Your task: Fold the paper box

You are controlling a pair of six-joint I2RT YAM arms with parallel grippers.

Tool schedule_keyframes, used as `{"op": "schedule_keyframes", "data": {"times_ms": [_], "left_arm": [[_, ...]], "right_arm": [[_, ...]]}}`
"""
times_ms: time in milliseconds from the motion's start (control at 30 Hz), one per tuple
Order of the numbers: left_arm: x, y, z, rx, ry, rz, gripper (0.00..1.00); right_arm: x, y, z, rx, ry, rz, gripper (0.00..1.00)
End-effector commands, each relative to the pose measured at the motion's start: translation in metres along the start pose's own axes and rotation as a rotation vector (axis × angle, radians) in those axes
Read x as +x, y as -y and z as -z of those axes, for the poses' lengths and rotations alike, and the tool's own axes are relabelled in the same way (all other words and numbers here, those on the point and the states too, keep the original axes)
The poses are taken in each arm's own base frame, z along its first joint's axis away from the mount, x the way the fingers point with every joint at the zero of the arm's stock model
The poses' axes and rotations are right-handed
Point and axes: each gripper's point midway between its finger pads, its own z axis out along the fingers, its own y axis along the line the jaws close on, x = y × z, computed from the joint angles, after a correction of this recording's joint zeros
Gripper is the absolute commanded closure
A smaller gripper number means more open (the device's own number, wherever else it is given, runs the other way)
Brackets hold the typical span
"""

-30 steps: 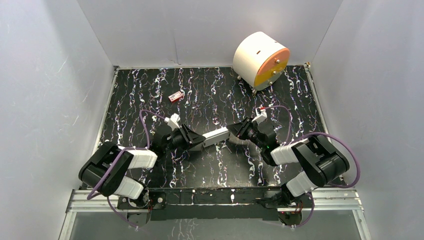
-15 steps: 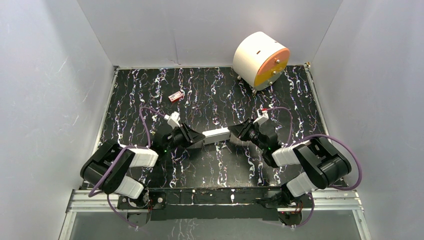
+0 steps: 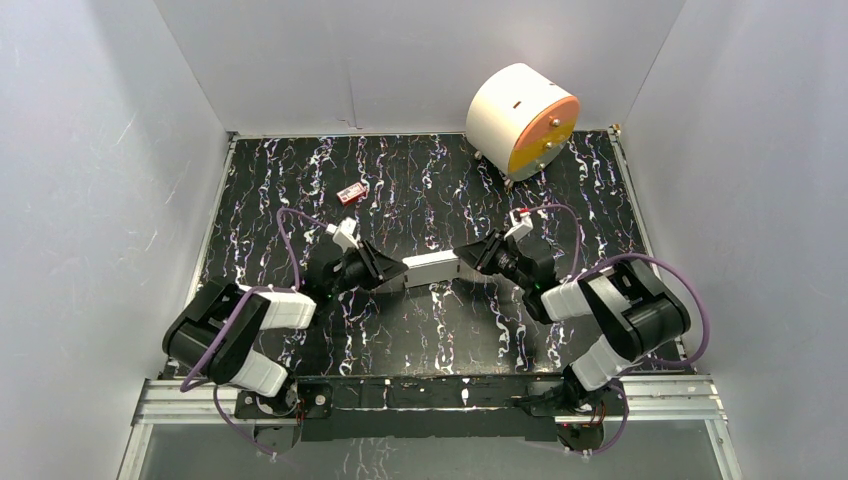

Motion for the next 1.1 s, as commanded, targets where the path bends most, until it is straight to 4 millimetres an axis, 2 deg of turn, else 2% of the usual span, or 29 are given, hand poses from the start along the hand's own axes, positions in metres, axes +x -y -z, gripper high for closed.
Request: {"op": "schedule_keyframes", "data": {"times_ms": [0,200,433,633,833,1000,1067], "left_arm": [[0.029,-0.062,0.013,-0.185,-0.082,0.105,0.89],[0.03,-0.061,0.017,-0.178,-0.085,0.094,0.92],[0.035,-0.068,0.027,-0.207,-0.085,0.064,0.94],[0.043,-0.072,0.028,-0.22,-0.104,0.061,0.95],[0.033,-0.065,0.026,-0.208,-0.078,0.023,0.93],[0.018,-0.055,0.029,-0.215,-0.047,-0.05,0.83],[0.01,-0.049,0.03,-0.215,-0.03,-0.08,0.77]], "right_arm": [[0.128,0.087,0.058,0.287,-0.481,-0.047,0.73],[0.148,0.084,0.069,0.234,-0.562,-0.074,0.76],[0.149,0.078,0.08,0.21,-0.552,-0.06,0.83],[0.15,0.076,0.076,0.185,-0.553,-0.066,0.86],[0.132,0.058,0.066,0.114,-0.485,-0.028,0.87],[0.101,0.037,0.051,0.075,-0.419,0.05,0.8],[0.085,0.028,0.044,0.07,-0.388,0.086,0.77]]}}
